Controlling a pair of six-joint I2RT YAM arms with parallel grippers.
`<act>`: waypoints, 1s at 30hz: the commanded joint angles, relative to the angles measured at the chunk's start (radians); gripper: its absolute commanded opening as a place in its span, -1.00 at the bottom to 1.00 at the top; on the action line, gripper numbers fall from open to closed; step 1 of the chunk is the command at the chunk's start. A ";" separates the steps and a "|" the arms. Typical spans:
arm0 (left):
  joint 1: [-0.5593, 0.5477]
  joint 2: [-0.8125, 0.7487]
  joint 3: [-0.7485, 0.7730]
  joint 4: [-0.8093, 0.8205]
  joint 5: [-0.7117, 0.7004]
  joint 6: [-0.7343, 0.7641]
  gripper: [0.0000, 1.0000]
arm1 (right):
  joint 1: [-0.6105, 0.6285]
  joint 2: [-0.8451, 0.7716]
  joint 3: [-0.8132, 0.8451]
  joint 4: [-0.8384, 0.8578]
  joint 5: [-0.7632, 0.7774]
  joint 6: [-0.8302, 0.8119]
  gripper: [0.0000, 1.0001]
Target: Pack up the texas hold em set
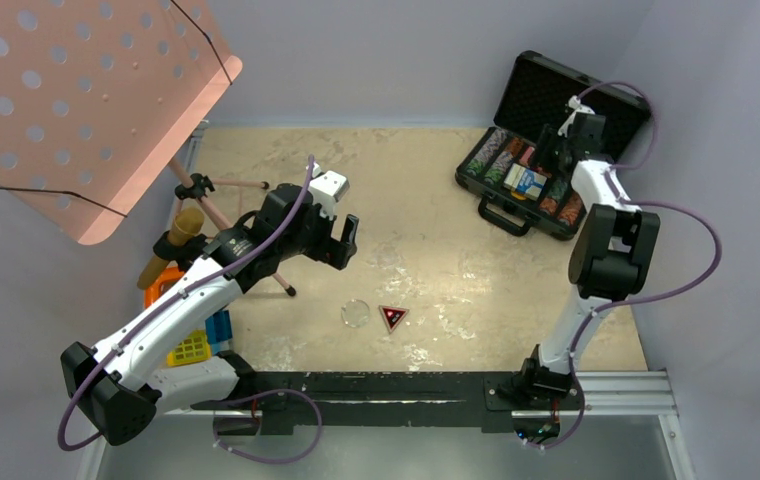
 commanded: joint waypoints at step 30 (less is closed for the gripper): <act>-0.001 -0.023 0.033 0.018 -0.008 0.002 0.96 | 0.011 0.116 0.046 -0.136 -0.138 0.065 0.03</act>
